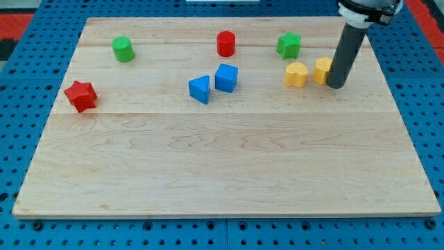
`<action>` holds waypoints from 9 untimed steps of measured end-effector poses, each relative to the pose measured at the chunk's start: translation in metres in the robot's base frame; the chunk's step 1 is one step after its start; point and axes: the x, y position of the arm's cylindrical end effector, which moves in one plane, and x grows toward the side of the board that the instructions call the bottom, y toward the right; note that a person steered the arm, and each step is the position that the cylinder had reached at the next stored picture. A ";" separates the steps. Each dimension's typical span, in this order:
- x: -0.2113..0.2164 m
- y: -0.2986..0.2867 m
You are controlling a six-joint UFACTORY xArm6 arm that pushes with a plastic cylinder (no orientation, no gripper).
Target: Push the blue triangle right to the red star
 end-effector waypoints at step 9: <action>-0.015 -0.368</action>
